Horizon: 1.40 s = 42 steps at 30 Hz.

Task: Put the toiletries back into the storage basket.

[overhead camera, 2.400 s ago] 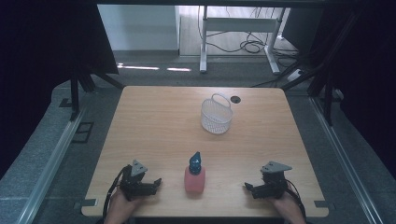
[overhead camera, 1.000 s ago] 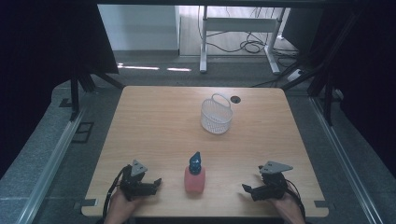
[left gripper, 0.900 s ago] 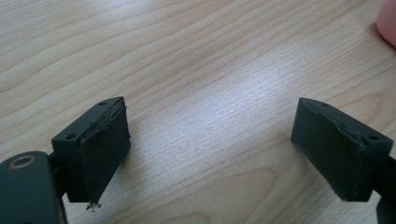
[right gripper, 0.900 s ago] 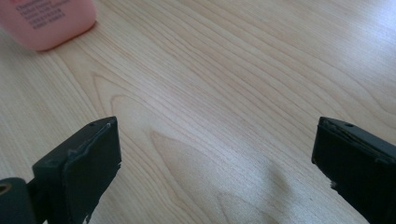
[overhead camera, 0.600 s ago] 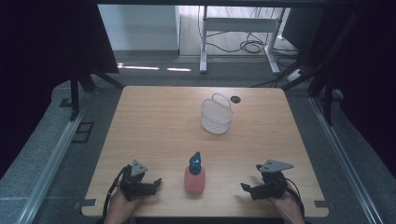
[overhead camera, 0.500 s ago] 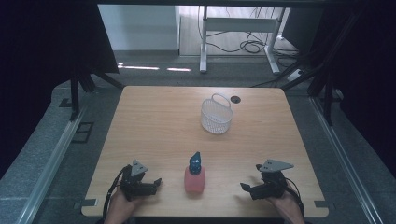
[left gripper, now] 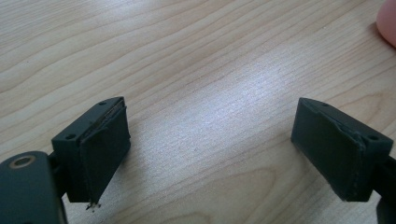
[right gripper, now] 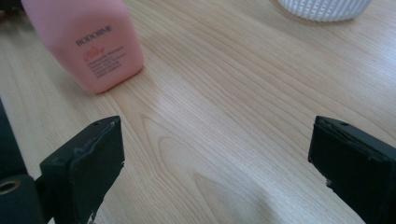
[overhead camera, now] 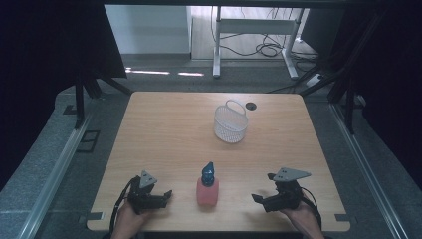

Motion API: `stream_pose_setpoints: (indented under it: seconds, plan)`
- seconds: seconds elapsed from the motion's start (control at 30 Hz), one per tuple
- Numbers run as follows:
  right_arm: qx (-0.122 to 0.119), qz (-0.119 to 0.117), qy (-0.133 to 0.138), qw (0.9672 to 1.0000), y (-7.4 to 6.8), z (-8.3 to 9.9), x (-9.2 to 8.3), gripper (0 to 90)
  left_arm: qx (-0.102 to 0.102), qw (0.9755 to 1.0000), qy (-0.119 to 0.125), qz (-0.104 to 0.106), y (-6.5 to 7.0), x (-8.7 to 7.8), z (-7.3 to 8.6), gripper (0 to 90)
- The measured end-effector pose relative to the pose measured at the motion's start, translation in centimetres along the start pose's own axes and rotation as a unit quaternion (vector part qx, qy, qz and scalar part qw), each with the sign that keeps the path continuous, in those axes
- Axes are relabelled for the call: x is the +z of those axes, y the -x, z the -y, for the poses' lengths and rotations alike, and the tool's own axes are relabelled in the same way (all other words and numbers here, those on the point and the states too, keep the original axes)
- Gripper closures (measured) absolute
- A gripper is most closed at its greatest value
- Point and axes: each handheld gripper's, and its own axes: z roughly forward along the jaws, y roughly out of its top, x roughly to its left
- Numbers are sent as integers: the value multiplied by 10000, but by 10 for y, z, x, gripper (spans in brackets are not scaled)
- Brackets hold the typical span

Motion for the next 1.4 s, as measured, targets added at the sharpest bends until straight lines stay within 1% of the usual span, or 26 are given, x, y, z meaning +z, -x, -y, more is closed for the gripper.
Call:
stream_pose_setpoints:
  seconds: [0.57,0.73,0.87,1.4]
  plan:
    - [-16,-256,91,9996,-14,-18,8,34,4,10000,-4,-1,0,0,0,112]
    - [-113,-288,101,9995,-18,-24,10,56,4,10000,-4,-1,0,0,0,112]
    - [-132,-321,98,9994,-20,-26,12,68,4,10000,-4,-2,0,0,0,112]
    - [-257,-642,180,9974,-35,-45,20,104,6,10000,-5,-2,0,0,0,112]
